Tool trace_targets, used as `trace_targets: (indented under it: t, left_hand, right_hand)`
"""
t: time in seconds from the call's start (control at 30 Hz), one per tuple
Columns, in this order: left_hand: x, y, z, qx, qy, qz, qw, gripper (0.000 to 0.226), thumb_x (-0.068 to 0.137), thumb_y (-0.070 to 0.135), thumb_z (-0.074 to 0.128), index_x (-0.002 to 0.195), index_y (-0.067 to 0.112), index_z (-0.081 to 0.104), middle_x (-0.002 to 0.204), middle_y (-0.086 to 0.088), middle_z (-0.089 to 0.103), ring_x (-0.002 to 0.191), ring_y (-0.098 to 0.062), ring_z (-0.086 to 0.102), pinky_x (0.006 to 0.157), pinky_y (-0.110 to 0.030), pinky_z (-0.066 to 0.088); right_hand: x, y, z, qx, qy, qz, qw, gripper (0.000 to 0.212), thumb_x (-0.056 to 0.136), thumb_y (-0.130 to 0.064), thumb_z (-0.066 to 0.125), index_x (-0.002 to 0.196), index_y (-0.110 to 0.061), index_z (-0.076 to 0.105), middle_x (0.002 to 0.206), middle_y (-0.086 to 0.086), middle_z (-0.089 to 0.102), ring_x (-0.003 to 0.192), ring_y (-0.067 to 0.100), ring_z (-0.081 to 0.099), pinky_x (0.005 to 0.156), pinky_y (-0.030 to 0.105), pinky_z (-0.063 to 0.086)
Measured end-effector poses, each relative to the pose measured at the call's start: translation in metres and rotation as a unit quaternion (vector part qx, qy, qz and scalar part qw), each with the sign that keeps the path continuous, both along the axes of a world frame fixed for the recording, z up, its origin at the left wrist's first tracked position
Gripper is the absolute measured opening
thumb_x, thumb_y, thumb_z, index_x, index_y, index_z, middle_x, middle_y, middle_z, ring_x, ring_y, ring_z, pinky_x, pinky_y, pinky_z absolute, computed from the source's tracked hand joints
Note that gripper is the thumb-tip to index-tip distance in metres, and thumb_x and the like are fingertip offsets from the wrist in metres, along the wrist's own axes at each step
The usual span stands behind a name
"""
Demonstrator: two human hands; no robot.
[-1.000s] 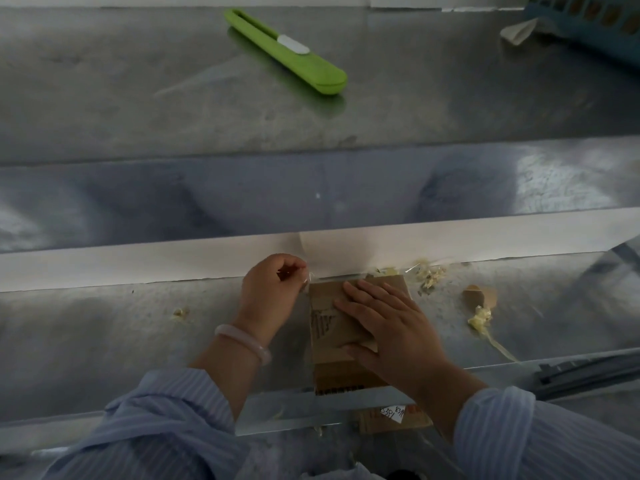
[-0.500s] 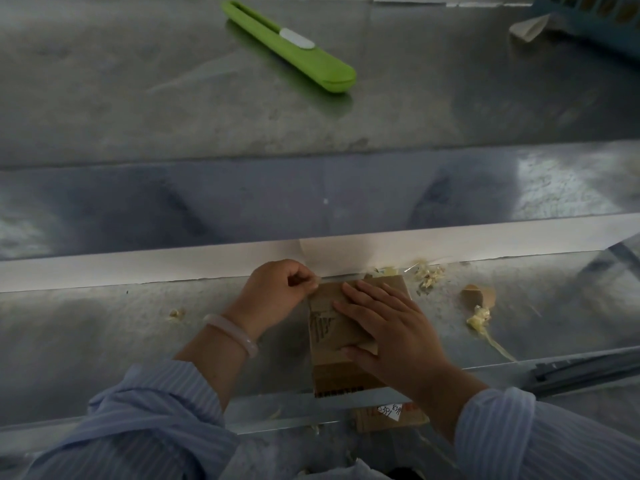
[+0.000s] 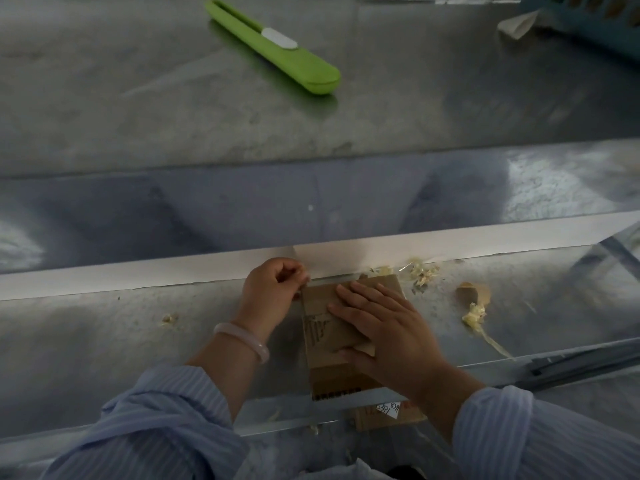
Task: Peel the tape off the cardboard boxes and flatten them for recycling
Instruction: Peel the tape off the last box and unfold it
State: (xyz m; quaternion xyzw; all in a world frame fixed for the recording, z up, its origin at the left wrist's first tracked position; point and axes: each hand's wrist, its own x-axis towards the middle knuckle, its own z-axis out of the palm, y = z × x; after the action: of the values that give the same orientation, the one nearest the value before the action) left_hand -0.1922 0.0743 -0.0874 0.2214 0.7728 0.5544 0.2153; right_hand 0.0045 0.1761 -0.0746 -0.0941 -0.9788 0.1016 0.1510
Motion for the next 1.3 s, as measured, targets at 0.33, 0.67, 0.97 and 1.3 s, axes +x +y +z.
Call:
trace_targets:
  t: [0.33,0.67,0.97,1.3]
  left_hand:
    - [-0.003,0.003,-0.018,-0.05,-0.021,0.02,0.998,0.013,0.086,0.013,0.067,0.08,0.023,0.063,0.077,0.001,0.07,0.066,-0.015,0.069,0.064,-0.038,0.06]
    - [-0.011,-0.026,0.013,0.042,-0.124,0.045,0.99,0.004,0.094,0.019,0.057,0.098,0.017,0.056,0.083,-0.006,0.074,0.068,-0.016,0.07,0.057,-0.027,0.054]
    - [0.038,-0.023,0.026,-0.034,0.445,-0.18,0.876,0.004,0.084,0.027,0.068,0.088,0.026,0.069,0.083,0.013,0.064,0.078,-0.005,0.054,0.073,-0.024,0.045]
    - [0.042,-0.034,0.034,-0.109,0.497,-0.255,0.822,0.034,0.094,0.036,0.047,0.1,0.016,0.074,0.095,0.004,0.06,0.086,-0.015,0.054,0.077,-0.033,0.048]
  right_hand:
    - [0.002,0.001,0.001,0.02,0.005,0.022,1.0,0.059,0.083,-0.056,0.057,0.136,-0.031,0.052,0.145,-0.009,0.045,0.137,0.012,0.039,0.115,0.038,0.029]
    - [0.003,0.001,0.001,0.018,0.006,0.034,0.999,0.06,0.082,-0.056,0.058,0.136,-0.031,0.053,0.145,-0.01,0.046,0.137,0.012,0.039,0.114,0.039,0.03]
    - [0.004,0.003,0.005,-0.047,0.048,0.041,0.997,0.055,0.076,-0.042,0.066,0.125,-0.017,0.061,0.137,-0.003,0.055,0.133,0.009,0.042,0.115,0.036,0.03]
    - [0.02,0.005,-0.002,-0.148,0.106,-0.095,0.979,0.061,0.066,-0.051,0.075,0.113,-0.014,0.063,0.132,-0.001,0.054,0.123,0.019,0.047,0.103,0.03,0.037]
